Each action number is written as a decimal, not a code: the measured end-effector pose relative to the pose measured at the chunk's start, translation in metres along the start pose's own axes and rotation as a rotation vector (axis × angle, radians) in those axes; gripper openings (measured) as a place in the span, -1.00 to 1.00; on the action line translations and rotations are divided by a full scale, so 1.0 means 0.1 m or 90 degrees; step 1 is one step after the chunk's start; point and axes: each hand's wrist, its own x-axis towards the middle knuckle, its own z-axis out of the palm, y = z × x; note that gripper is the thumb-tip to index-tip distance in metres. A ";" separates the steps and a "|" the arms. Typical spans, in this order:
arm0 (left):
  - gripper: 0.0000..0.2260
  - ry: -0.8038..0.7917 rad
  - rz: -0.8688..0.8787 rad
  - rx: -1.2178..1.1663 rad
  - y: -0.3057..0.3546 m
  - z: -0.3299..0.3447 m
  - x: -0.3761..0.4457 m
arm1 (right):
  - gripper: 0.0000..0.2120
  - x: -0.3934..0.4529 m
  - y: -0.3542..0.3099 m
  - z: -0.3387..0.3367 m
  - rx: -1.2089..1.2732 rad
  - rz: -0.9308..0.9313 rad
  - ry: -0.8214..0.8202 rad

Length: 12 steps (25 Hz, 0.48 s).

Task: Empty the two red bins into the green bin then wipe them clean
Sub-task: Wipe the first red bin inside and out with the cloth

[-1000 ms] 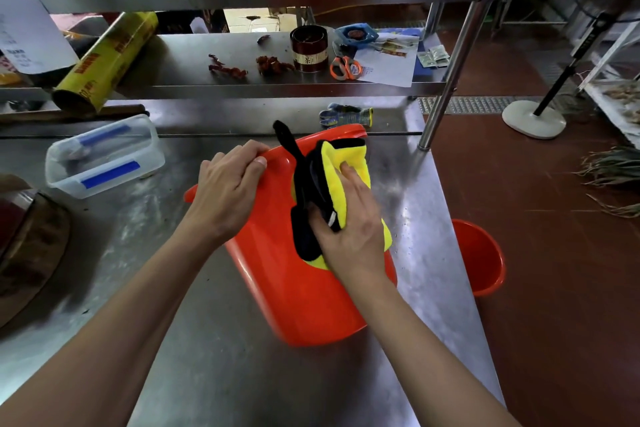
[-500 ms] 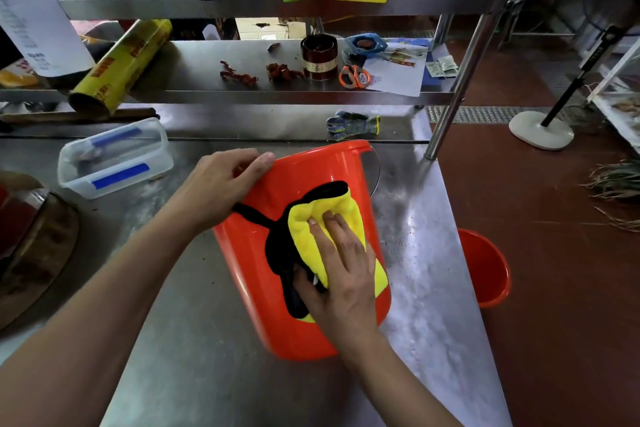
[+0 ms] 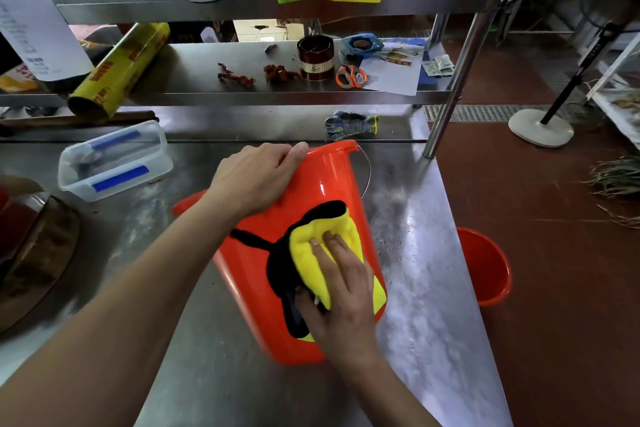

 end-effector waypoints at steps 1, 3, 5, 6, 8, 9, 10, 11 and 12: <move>-0.52 -0.003 0.011 0.000 0.00 0.00 -0.03 | -0.37 -0.01 0.04 -0.03 0.021 0.041 0.024; -0.54 -0.014 0.029 -0.009 -0.02 -0.01 -0.08 | -0.31 -0.02 0.11 -0.09 0.058 0.130 0.055; -0.56 -0.010 0.039 -0.006 -0.08 -0.02 -0.13 | -0.29 -0.02 0.11 -0.11 0.089 0.166 0.059; -0.57 -0.009 0.043 -0.007 -0.10 -0.02 -0.15 | -0.28 -0.03 0.10 -0.11 0.100 0.171 0.057; -0.60 -0.012 0.047 -0.012 -0.13 -0.02 -0.19 | -0.27 0.00 0.07 -0.10 0.113 0.186 0.054; -0.60 -0.014 0.051 -0.015 -0.13 -0.02 -0.20 | -0.25 0.04 0.06 -0.10 0.115 0.191 0.058; -0.59 -0.015 0.054 -0.016 -0.12 -0.02 -0.21 | -0.24 0.08 0.04 -0.09 0.117 0.191 0.061; -0.59 -0.016 0.061 -0.015 -0.10 -0.01 -0.22 | -0.24 0.15 0.03 -0.09 0.117 0.184 0.066; -0.59 -0.017 0.068 -0.011 -0.06 0.00 -0.24 | -0.27 0.23 0.02 -0.09 0.117 0.169 0.074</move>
